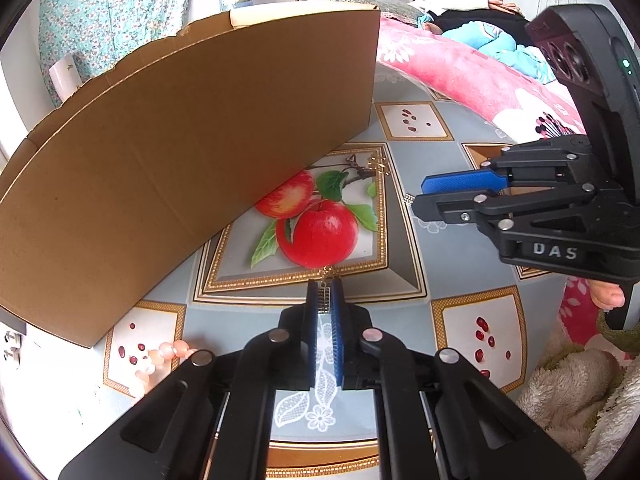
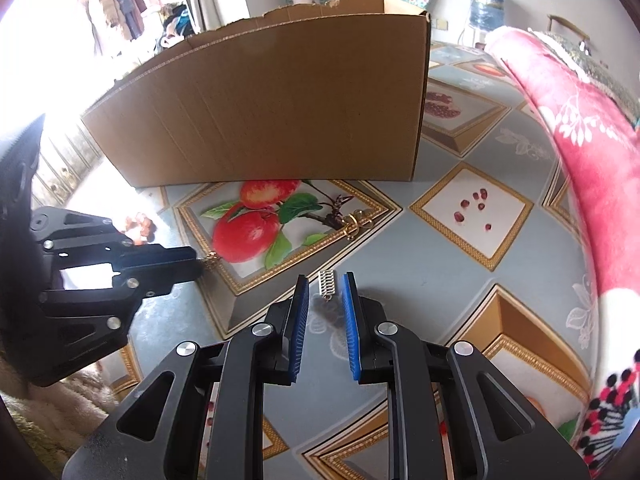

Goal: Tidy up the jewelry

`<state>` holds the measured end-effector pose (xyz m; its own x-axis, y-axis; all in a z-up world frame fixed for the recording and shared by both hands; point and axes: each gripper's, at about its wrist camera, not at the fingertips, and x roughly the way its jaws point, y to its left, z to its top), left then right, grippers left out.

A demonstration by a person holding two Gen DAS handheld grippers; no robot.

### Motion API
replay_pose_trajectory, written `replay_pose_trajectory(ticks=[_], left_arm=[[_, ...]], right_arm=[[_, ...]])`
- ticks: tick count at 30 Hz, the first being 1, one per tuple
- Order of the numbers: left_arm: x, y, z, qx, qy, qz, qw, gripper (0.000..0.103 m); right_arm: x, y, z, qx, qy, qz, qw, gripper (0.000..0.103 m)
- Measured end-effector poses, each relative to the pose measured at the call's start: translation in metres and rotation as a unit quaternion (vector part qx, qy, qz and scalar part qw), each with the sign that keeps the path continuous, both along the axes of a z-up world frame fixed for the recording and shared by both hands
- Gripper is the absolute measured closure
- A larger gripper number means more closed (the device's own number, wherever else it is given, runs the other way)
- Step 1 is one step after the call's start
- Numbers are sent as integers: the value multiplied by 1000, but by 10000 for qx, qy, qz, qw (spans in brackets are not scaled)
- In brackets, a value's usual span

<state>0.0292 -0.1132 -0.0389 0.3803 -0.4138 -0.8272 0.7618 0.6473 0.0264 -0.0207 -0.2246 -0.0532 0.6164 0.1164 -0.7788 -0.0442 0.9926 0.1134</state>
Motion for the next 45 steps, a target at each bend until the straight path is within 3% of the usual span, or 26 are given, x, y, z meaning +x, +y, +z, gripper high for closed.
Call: replay_pose_trajectory(ticks=[7, 9, 28, 30, 32, 33, 39, 45], left_arm=[[-1, 1, 0, -24, -55, -25, 10000, 98], [-2, 1, 0, -20, -95, -41, 9999, 98], [-4, 8, 8, -244, -178, -49, 9995, 98], [-4, 9, 8, -243, -171, -39, 9996, 98], [-3, 9, 7, -241, -160, -19, 9996, 98], [-3, 10, 7, -246, -155, -11, 9996, 98], [-3, 13, 7, -279, -143, 19, 9995, 98], [-3, 14, 7, -300, -133, 24, 9995, 98]], right_arm=[[3, 14, 0, -528, 45, 163, 9985, 89], [4, 14, 1, -462, 80, 173, 9987, 99], [1, 5, 10, -46, 64, 103, 9999, 103], [3, 2, 11, 49, 111, 105, 9999, 98], [4, 3, 12, 74, 152, 74, 9998, 75], [4, 4, 12, 59, 138, 62, 9999, 72], [6, 16, 5, -338, 122, 184, 9992, 72], [6, 22, 4, -563, 110, 372, 9977, 79]])
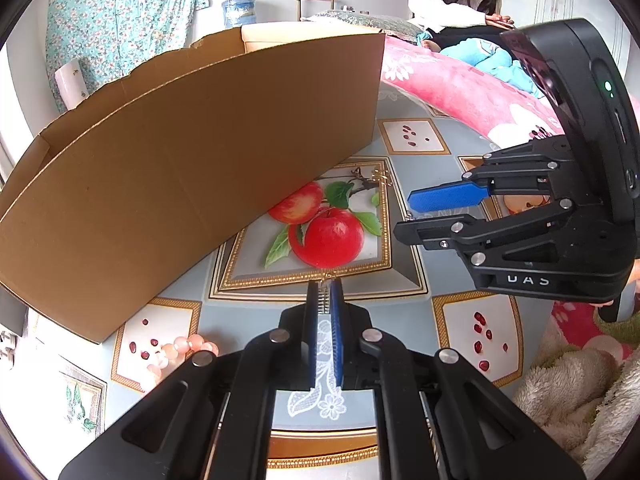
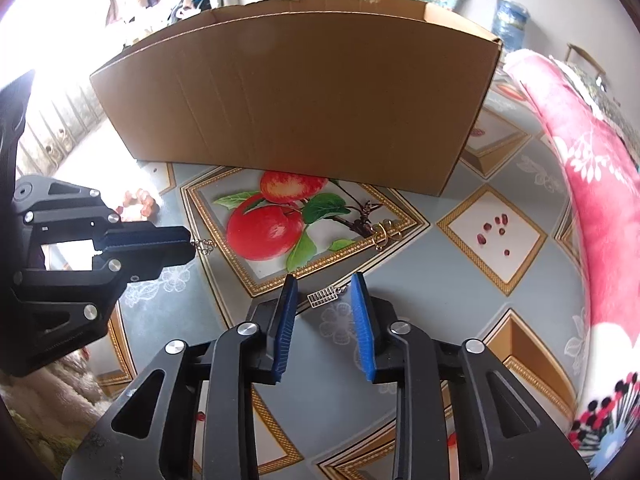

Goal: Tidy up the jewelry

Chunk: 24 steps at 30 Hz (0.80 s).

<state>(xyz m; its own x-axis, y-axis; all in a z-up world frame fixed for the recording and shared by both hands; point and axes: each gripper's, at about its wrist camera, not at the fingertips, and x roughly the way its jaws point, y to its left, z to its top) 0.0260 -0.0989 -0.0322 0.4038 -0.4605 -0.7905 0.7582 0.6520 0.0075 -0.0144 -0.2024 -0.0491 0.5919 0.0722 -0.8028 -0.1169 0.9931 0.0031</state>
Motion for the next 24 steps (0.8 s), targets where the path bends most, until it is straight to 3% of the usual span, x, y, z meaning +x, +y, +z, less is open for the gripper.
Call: replay_pose_trajectory(ticks=[4, 11, 12, 24], left_arm=[[0, 1, 0, -6, 2, 10, 10000, 98], [0, 3, 0, -19, -29, 28, 10000, 98], [0, 3, 1, -17, -35, 28, 10000, 98], [-5, 4, 6, -24, -126, 45, 9999, 98]], right_arm=[[4, 5, -2, 9, 33, 136, 9999, 90], [0, 4, -3, 192, -38, 80, 9998, 93], [0, 3, -2, 204, -47, 74, 9998, 101], [-2, -11, 6, 325, -150, 0, 9994, 103]])
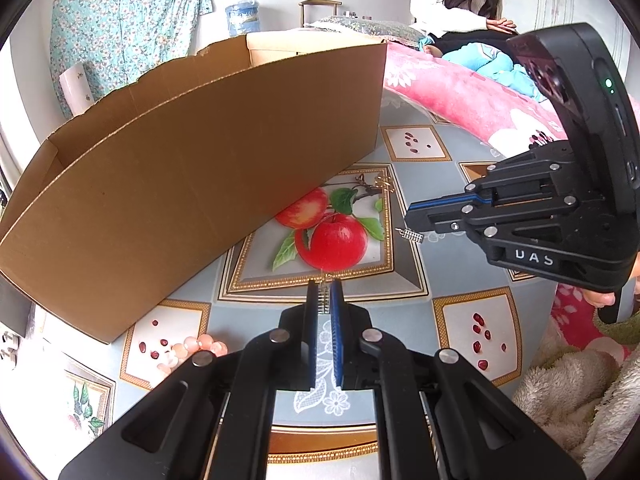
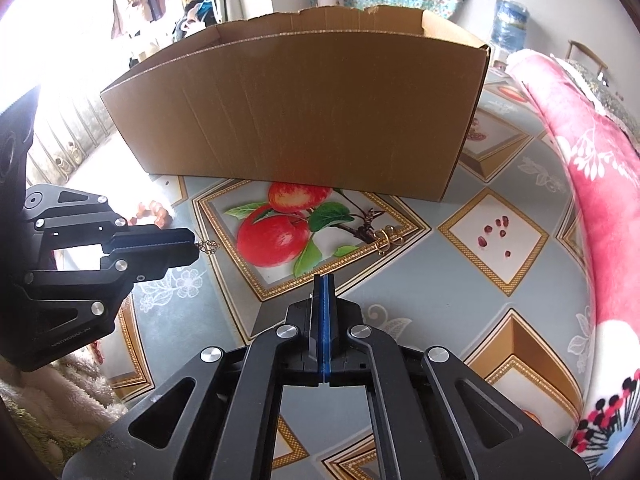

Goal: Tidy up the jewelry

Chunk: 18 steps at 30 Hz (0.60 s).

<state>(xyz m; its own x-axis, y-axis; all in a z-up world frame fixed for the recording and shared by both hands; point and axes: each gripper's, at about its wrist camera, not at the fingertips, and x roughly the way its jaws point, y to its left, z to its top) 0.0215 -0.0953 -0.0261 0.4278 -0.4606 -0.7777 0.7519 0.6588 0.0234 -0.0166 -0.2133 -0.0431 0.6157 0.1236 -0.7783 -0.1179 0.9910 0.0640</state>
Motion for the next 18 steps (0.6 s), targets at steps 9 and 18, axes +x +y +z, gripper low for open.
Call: replay_pose_trajectory(ticks=[9, 18], left_arm=[[-1, -3, -1, 18, 28, -26, 10000, 98], [1, 0, -1, -28, 33, 17, 10000, 98]], right_arm=[[-1, 6, 1, -5, 124, -81, 9999, 81], [2, 17, -6, -384, 165, -11, 9991, 101]])
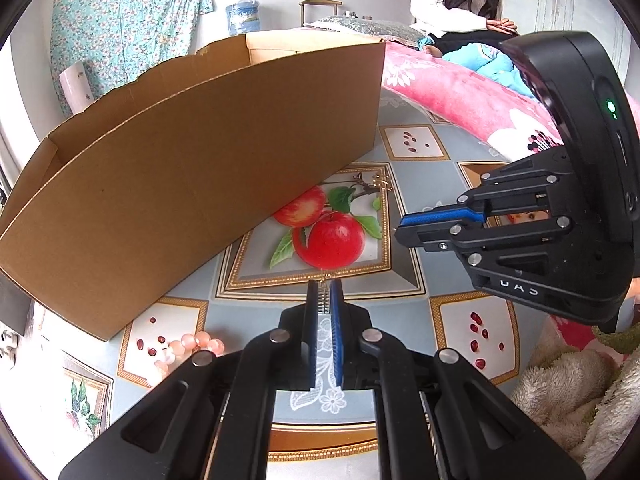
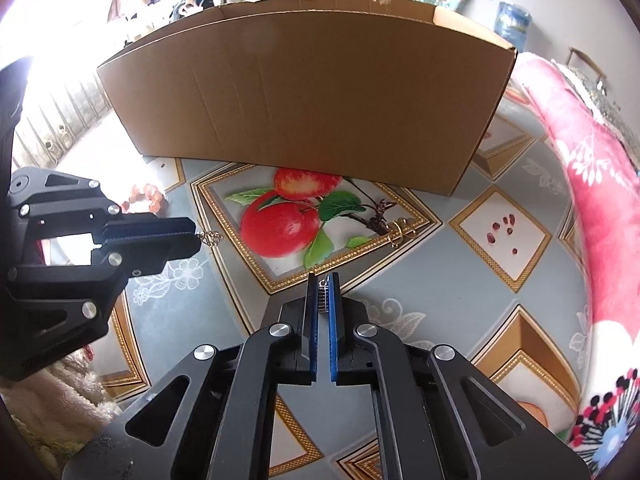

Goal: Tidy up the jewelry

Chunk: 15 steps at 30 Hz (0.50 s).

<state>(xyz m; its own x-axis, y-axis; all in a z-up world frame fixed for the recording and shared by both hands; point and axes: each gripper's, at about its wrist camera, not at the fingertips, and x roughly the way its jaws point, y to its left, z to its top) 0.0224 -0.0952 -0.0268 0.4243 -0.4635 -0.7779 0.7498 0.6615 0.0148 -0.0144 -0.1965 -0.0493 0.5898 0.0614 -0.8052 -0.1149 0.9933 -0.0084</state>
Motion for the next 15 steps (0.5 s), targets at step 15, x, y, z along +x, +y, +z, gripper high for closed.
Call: replay_pose_trajectory(ticks=[15], left_arm=[[-7, 10, 11, -83, -137, 75, 9998, 98]], right_arm=[[-10, -2, 12, 75, -197, -54, 9998, 103]])
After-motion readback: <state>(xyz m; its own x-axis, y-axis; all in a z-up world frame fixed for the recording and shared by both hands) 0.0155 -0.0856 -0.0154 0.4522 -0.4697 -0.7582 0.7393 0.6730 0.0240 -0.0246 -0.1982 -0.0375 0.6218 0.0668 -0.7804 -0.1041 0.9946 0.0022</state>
